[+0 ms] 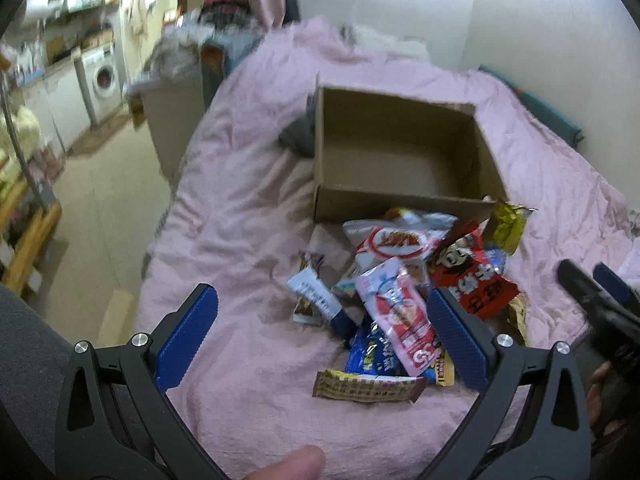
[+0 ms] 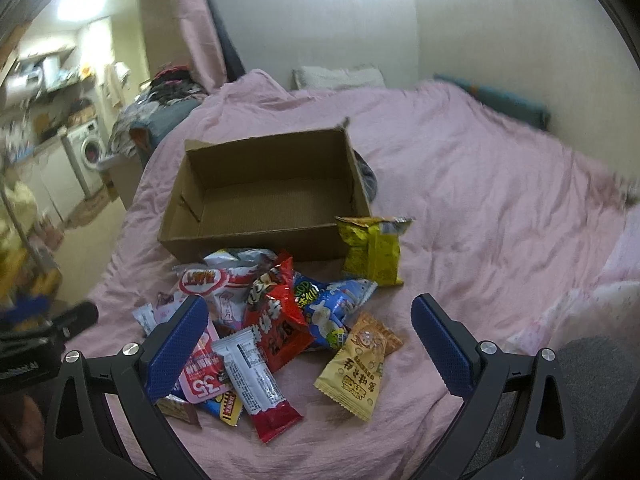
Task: Organize snacks
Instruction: 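Grasp the checkered wafer bar with the left tool while the right tool grasps the yellow peanut bag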
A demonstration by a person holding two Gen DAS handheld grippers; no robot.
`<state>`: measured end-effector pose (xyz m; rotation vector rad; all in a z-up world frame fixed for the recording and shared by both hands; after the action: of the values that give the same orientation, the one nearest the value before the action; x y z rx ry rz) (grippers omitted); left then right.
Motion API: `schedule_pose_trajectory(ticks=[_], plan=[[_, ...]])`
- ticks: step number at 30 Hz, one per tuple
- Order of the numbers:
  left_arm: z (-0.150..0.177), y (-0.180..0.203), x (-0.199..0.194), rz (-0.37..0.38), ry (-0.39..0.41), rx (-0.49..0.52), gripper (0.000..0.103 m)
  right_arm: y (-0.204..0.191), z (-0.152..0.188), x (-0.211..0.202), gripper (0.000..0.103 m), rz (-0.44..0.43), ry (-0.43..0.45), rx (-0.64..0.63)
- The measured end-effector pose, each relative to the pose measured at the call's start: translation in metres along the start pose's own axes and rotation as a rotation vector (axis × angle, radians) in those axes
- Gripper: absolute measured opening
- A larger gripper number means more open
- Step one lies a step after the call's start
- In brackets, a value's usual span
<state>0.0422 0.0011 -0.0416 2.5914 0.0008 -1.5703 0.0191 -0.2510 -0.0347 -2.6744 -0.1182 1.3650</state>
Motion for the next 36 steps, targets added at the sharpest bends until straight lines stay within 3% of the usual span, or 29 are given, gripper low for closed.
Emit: schedule_pose_trajectory(ticks=[4,9,15,22,28,32,36], plan=[[-0.008,-0.026,0.027,0.014,-0.195,-0.101,0.103,0.031,-0.005,0.015,0.103,-0.051,-0.124,0.114],[0.016,-0.022,0.062,0.045,-0.394,-0.095,0.103,0.050,-0.007,0.043,0.103,-0.105,-0.307,0.159],[0.052,0.017,0.065,0.090,-0.420,0.004,0.103,0.071,-0.004,0.055,0.103,-0.129,-0.360,0.246],[0.069,0.062,0.069,0.012,-0.391,0.160,0.103,0.069,-0.004,0.052,0.103,-0.144,-0.333,0.230],[0.070,0.055,0.094,0.002,-0.456,0.118,0.103,0.072,-0.005,0.054,0.103,-0.154,-0.334,0.248],[0.071,0.057,0.086,0.015,-0.427,0.137,0.103,0.072,-0.005,0.057,0.103,-0.163,-0.344,0.255],[0.068,0.055,0.082,0.026,-0.422,0.142,0.091,0.073,-0.002,0.068,0.103,-0.197,-0.401,0.284]])
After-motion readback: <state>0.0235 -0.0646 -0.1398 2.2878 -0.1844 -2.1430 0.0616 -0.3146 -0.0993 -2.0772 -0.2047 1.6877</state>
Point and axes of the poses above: each gripper's, at about its wrist camera, not at the fingertips, and x roughly the way its jaws point, y to its right, z to its underside, the point moved 3 cm from there along x, roughly the way its jaws point, and after that the axes turned 14 degrees about -y, right-handed, at the moved point
